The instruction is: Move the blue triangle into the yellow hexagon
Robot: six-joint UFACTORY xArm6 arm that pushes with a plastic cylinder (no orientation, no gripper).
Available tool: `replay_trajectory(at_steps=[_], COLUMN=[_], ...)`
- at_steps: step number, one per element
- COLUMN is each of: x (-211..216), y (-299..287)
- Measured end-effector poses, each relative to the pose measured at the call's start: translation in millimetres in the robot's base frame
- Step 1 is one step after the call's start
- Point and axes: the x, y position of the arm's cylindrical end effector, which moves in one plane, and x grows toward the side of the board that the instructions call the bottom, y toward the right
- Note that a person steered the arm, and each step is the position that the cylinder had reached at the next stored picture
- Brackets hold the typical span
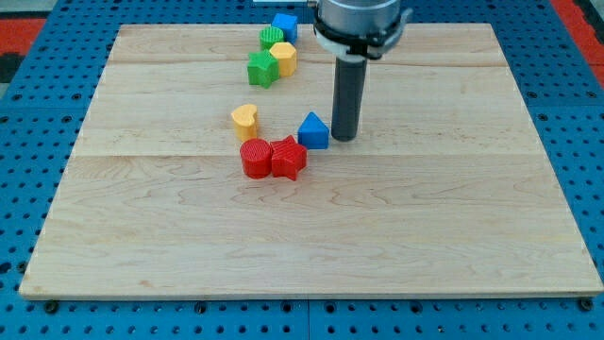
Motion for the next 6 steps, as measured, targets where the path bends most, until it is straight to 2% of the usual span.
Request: replay_trajectory(at_steps=[1,2,3,5,6], x=[6,57,44,-53,-78], y=[4,22,-29,-68,-81])
